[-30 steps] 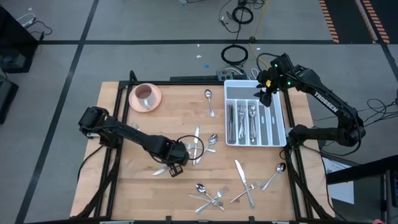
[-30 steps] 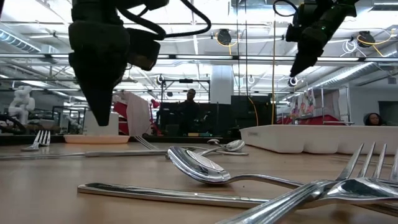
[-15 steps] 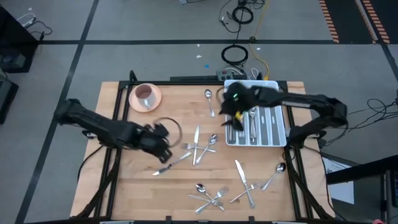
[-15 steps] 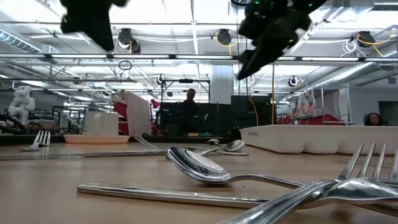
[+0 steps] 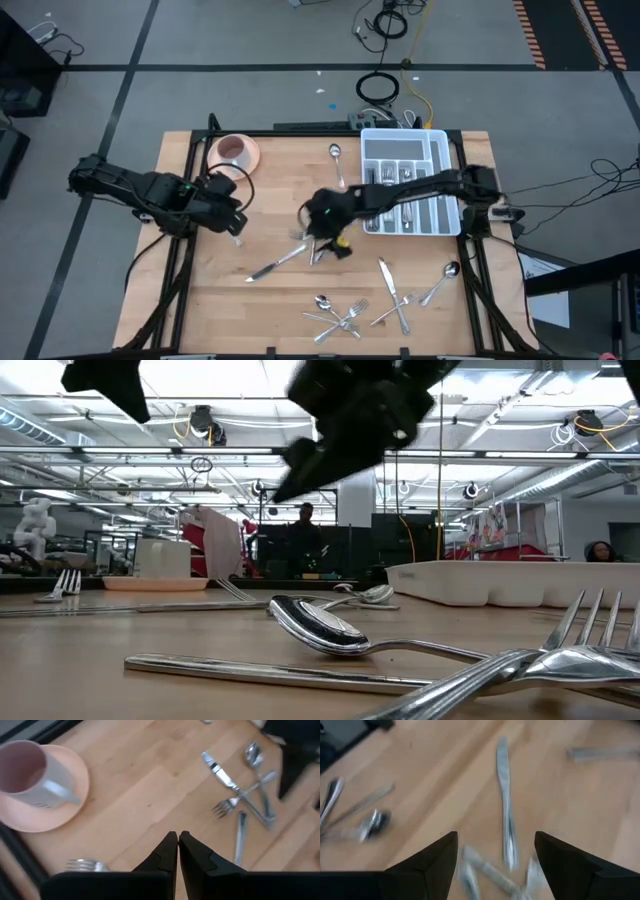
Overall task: Sort silverware
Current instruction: Put the silver knife into the white cutlery tray
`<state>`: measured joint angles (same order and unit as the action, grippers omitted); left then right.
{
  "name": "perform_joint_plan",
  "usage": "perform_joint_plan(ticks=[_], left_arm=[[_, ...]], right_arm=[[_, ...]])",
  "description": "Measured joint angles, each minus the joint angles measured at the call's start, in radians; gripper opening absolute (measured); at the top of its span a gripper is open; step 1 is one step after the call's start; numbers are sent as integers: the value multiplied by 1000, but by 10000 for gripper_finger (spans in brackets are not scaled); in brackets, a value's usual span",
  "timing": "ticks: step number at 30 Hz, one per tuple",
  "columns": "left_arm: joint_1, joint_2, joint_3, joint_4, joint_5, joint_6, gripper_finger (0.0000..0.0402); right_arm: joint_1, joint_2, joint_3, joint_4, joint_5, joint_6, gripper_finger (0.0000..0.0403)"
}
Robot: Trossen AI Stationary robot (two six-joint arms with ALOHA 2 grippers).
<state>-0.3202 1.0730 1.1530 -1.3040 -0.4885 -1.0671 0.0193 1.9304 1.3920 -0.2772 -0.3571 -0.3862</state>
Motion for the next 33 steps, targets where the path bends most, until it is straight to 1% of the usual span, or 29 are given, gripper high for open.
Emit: perform_joint_plan(ticks=[6, 10, 14, 17, 19, 23, 26, 28, 30, 33], left_arm=[[-9, -18, 0, -135, -5, 55, 24], [-20, -56, 0, -212, -15, 54, 24], [-44, -118, 0, -225, -17, 55, 25], [-56, -163, 0, -232, -21, 60, 25], [-61, -185, 0, -233, -35, 59, 25], [-62, -216, 0, -233, -69, 59, 25], [-62, -226, 0, -233, -74, 78, 25], [-62, -226, 0, -236, -74, 87, 25], [-62, -226, 0, -248, -74, 98, 25], [-62, -226, 0, -261, -74, 106, 25]], right_arm=[[48, 196, 265, -26, 98, 24, 258], [51, 325, 419, -43, 100, 65, 258], [51, 447, 539, -128, 100, 63, 258], [51, 513, 596, -191, 100, 59, 258], [52, 538, 600, -201, 101, 55, 258], [52, 568, 606, -230, 155, 53, 250], [56, 594, 609, -278, 204, 39, 217], [61, 608, 613, -300, 230, 11, 179], [68, 617, 613, -312, 228, -11, 130], [76, 621, 613, -319, 219, -19, 40]])
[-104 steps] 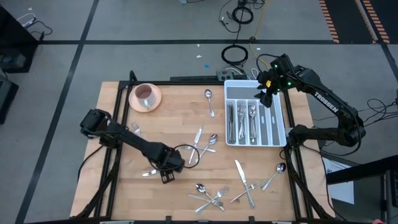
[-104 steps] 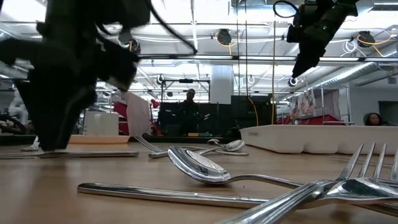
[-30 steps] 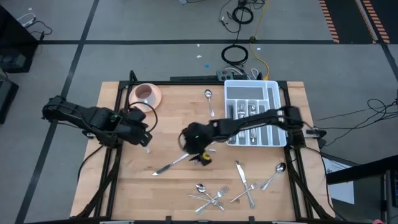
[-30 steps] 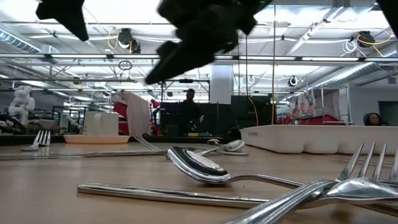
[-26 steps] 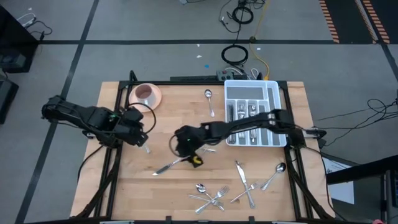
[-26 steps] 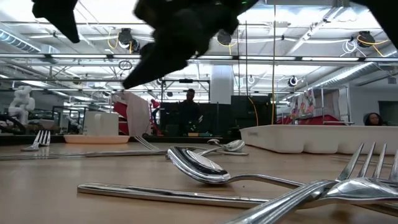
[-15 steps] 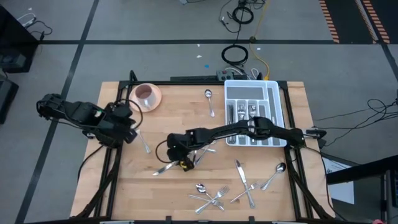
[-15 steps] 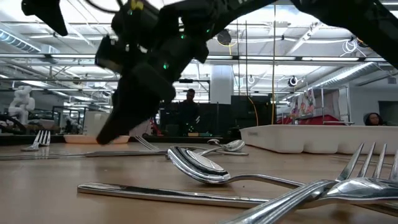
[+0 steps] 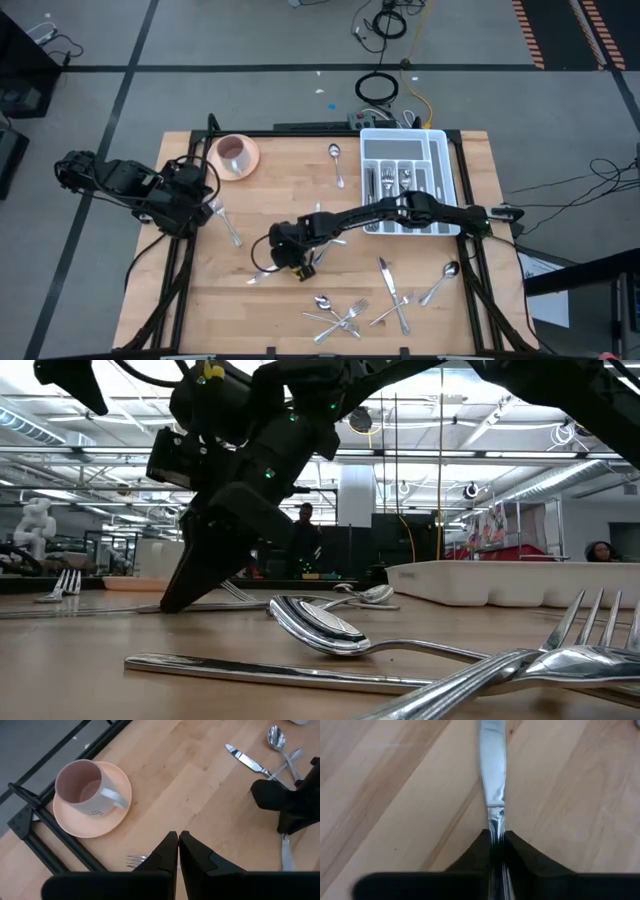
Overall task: Sort silverware
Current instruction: Put the silver knife into the white cutlery tray
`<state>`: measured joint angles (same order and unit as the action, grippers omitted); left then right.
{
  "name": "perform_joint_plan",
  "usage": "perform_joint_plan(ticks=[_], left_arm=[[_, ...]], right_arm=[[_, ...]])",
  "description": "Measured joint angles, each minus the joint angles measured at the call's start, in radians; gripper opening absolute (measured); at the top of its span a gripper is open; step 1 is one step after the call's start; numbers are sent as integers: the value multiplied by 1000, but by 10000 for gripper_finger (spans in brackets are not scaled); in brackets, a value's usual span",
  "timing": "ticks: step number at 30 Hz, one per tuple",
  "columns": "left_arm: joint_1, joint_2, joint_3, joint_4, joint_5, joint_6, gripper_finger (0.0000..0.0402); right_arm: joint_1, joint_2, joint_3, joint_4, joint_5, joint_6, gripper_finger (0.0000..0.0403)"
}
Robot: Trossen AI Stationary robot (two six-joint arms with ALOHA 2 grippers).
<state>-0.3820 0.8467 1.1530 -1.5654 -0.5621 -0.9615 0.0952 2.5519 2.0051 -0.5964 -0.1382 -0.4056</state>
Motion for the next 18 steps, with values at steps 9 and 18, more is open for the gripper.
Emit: perform_joint_plan(ticks=[9, 18], left_arm=[[0, -6, 0, -1, 0, 47, 25], [0, -28, 0, -5, -23, 68, 25]], right_arm=[[14, -32, -7, 0, 44, 55, 3], [15, -143, -22, -54, 113, 170, 1]])
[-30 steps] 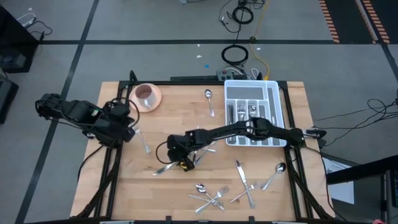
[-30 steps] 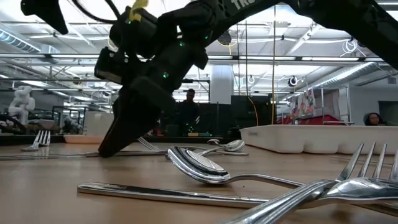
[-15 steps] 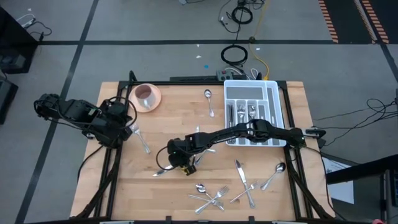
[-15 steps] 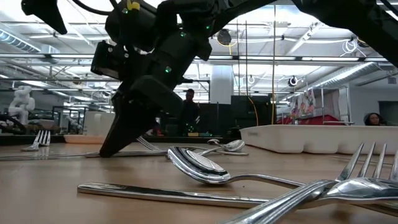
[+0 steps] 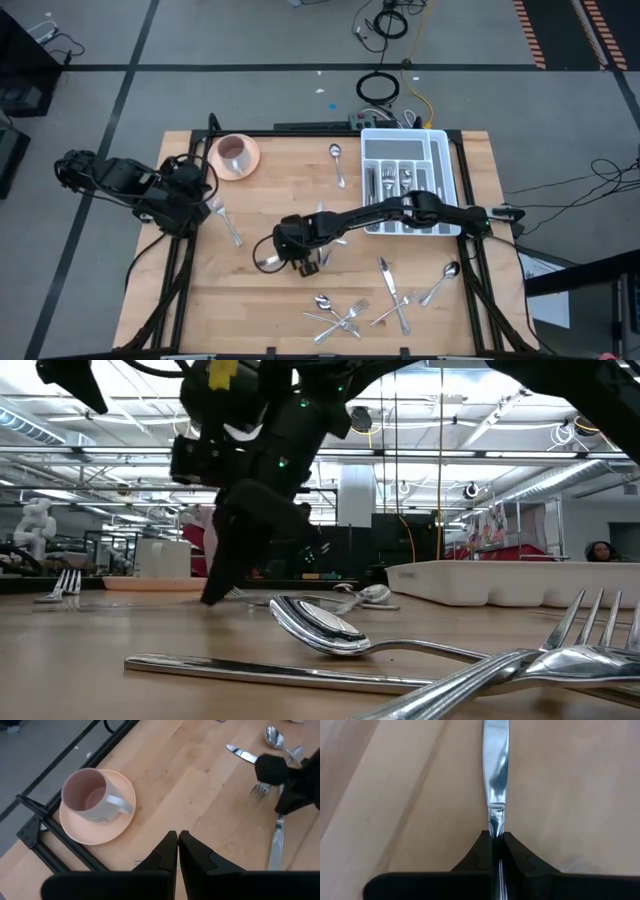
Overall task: Sort silverware
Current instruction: Put the silver knife into the white cutlery tray
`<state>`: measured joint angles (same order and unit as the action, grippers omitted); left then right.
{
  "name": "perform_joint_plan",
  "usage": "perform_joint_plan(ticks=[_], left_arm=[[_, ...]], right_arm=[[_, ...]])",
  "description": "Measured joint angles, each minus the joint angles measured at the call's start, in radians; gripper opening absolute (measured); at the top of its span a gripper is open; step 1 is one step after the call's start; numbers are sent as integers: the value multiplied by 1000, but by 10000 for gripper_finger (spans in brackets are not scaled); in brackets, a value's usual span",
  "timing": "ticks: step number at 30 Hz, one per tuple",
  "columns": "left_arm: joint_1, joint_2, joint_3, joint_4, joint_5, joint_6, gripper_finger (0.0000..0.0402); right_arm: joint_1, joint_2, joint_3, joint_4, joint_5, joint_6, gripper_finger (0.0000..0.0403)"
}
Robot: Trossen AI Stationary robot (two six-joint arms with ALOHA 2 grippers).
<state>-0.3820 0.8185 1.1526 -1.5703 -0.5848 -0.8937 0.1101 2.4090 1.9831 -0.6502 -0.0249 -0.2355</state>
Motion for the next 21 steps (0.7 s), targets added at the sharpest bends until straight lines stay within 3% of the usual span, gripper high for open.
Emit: perform_joint_plan(ticks=[6, 11, 21], left_arm=[[0, -17, 0, -1, -31, 24, 25], [0, -24, 0, -1, -47, 38, 25], [0, -34, 0, -1, -80, 42, 25]], right_arm=[[0, -58, 4, 5, 3, 65, 0], [-9, -104, 4, -21, 78, 159, 0], [-130, -146, 7, -309, 214, 548, 0]])
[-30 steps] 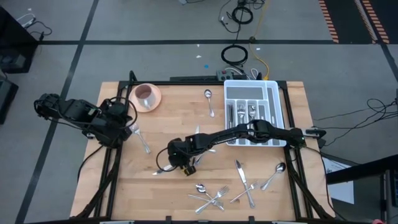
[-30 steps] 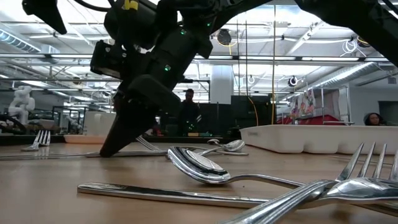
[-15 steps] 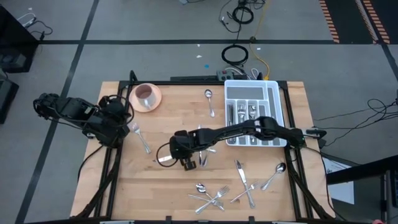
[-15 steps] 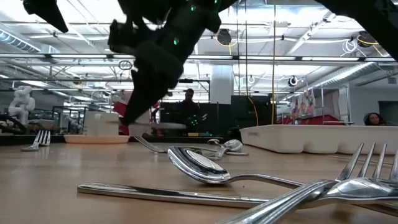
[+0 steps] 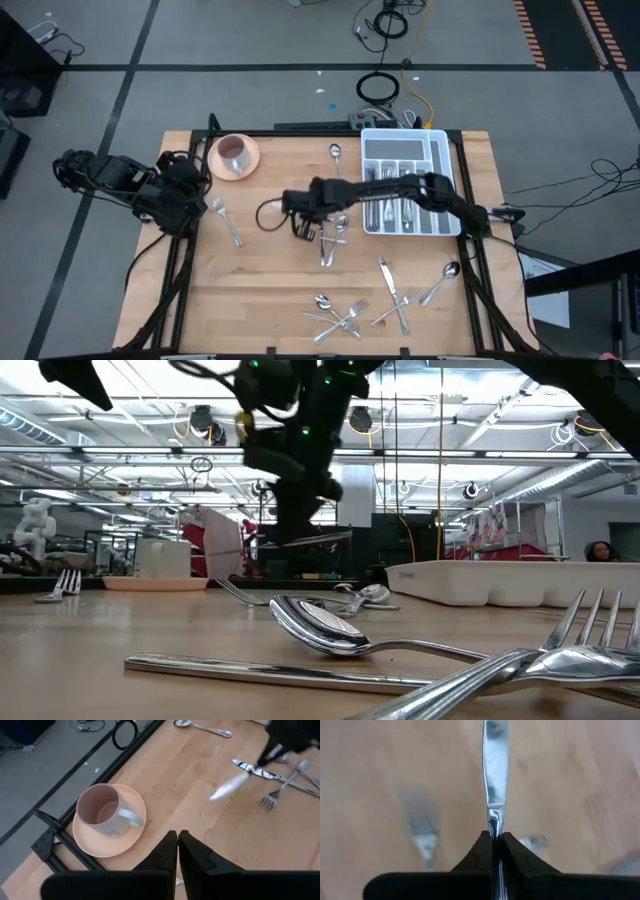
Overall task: Sort silverware
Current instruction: Put the silver knife into the white cutlery tray
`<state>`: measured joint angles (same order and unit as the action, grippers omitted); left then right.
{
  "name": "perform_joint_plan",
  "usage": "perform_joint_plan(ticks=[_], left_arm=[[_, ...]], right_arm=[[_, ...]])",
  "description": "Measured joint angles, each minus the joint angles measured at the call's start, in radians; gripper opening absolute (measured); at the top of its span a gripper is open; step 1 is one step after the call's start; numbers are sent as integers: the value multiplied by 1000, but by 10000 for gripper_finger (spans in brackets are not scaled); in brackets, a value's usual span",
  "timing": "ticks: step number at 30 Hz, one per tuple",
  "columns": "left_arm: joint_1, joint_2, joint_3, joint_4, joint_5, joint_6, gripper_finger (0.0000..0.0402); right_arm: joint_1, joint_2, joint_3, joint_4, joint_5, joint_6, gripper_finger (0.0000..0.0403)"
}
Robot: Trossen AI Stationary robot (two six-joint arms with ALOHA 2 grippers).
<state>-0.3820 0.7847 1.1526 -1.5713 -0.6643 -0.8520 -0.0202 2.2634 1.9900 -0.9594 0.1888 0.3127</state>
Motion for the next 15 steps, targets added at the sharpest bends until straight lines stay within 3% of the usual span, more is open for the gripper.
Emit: perform_joint_plan(ticks=[15], left_arm=[[0, -34, 0, 0, 0, -4, 25]], right_arm=[[-79, -21, -10, -184, 75, 172, 0]])
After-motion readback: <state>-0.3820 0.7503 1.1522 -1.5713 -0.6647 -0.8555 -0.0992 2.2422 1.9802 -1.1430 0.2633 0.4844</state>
